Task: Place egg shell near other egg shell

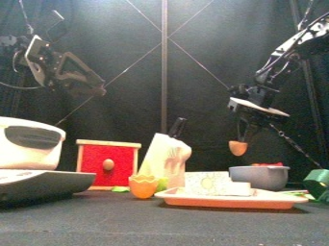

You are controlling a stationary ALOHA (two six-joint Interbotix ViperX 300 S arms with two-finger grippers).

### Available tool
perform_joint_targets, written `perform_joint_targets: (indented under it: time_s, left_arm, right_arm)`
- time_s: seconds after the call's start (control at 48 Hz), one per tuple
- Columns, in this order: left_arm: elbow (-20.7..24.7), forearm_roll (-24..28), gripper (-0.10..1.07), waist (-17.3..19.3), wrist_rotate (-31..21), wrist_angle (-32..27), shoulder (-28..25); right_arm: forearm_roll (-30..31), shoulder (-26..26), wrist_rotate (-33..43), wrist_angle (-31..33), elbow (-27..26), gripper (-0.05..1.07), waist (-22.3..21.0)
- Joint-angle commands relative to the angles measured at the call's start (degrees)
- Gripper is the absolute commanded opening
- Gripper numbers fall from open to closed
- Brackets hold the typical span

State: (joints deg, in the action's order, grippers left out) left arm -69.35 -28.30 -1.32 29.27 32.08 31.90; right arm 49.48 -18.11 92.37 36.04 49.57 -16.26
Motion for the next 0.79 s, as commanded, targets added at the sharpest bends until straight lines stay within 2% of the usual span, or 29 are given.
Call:
perform_joint_targets:
  time_s: [0.0,0.125,0.229,0.354,0.438,0.583,0.771]
  left_arm:
    - [0.62,0.09,0.86,0.09,0.00,0.35,0.09]
    - [0.62,0.09,0.86,0.09,0.00,0.18,0.09]
    - [0.62,0.09,0.86,0.09,0.00,0.18,0.09]
    - [0.70,0.09,0.86,0.09,0.00,0.18,0.09]
    - [0.62,0.09,0.86,0.09,0.00,0.18,0.09]
    - [0.62,0.09,0.86,0.09,0.00,0.18,0.09]
    - [0.62,0.09,0.86,0.09,0.09,0.18,0.09]
  right_arm:
    - [0.00,-0.97,-0.09,-0.26,-0.62,0.47,0.79]
    - [-2.72,-0.88,0.26,-2.90,-1.32,0.47,5.01]
    - [-5.63,0.79,0.26,-8.00,-3.43,0.47,11.16]
    - [-5.63,7.82,-0.26,-15.82,-8.35,0.47,18.02]
    - [-4.66,13.36,-0.35,-17.49,-12.66,0.47,21.36]
    - [-2.29,20.92,-0.35,-17.49,-19.95,0.47,24.35]
    - [-0.53,29.36,-0.44,-17.49,-27.07,0.47,25.49]
